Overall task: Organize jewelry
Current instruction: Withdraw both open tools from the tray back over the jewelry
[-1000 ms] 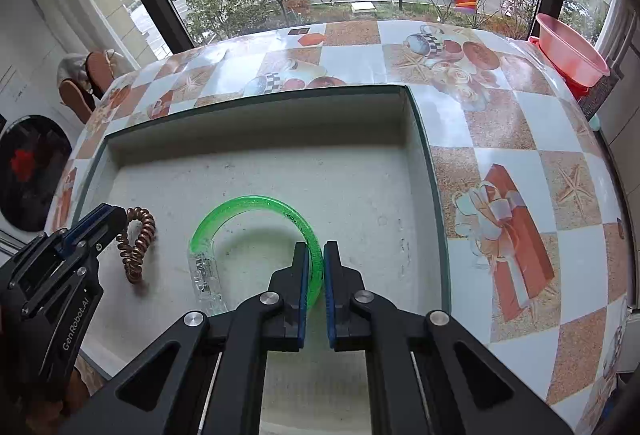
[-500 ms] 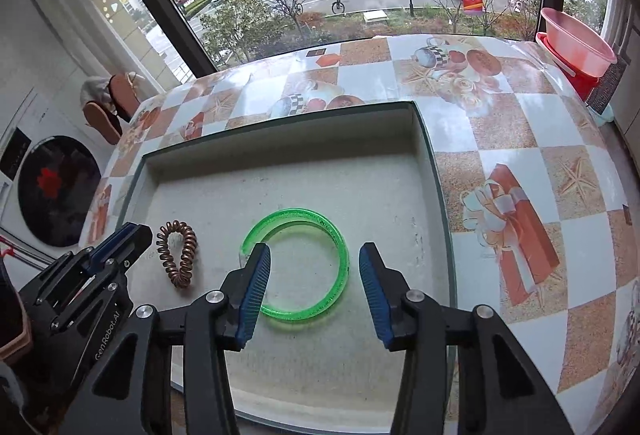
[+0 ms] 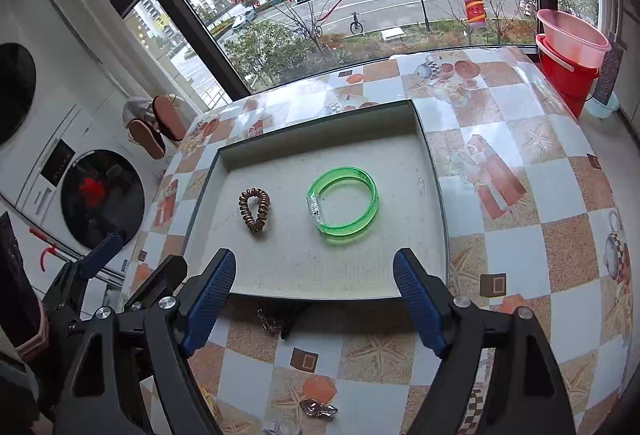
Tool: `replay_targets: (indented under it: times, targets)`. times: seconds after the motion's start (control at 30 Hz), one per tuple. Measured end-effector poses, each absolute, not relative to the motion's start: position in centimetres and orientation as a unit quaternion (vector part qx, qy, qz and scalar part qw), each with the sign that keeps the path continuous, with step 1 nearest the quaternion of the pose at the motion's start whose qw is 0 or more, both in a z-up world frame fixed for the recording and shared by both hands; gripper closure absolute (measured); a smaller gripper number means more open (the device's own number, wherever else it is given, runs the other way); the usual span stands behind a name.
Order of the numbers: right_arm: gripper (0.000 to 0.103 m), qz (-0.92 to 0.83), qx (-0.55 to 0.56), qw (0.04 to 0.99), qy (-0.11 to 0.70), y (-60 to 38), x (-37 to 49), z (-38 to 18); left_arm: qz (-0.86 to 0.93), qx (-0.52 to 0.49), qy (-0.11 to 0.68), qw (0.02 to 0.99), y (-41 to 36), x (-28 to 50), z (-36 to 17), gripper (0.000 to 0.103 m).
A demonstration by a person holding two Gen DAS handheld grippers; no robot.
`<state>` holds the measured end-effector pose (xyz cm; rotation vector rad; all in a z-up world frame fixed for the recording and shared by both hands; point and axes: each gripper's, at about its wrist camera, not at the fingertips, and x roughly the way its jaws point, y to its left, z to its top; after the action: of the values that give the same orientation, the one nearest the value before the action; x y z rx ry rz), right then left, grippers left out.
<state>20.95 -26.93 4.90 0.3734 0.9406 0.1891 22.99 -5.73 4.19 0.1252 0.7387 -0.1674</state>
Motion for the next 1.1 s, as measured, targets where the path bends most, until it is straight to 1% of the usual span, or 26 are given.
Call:
replay_targets:
  times: [0.3,0.53,0.6,0.83,0.93,1.1]
  targets:
    - [0.013,0.088,0.204,0.879,0.421,-27.0,13.0,5.8,-0.088,0.038,0.365,0.926,-3.2,15.9,3.8,0.0]
    - [0.013,0.059,0.244,0.903,0.347,-27.9,7.1,6.0,-0.086,0.03,0.387,0.918,-1.5,11.1,2.0,0.0]
    - [0.013,0.047,0.247,0.906,0.34,-28.1,5.4,6.1,-0.081,0.022,0.391,0.917,-0.8,9.7,1.2,0.0]
    - [0.013,0.022,0.176,0.895,0.409,-26.8,2.9,4.4,-0.083,-0.002,0.436,0.896,1.0,6.7,-2.4,0.0]
    - [0.013,0.009,0.17,0.875,0.453,-26.7,2.1,2.2,-0.082,-0.004,0.453,0.887,1.2,5.8,-3.9,0.0]
    - [0.013,0.006,0.151,0.861,0.486,-26.3,0.3,-1.2,-0.081,-0.001,0.466,0.881,0.8,5.0,-5.1,0.0]
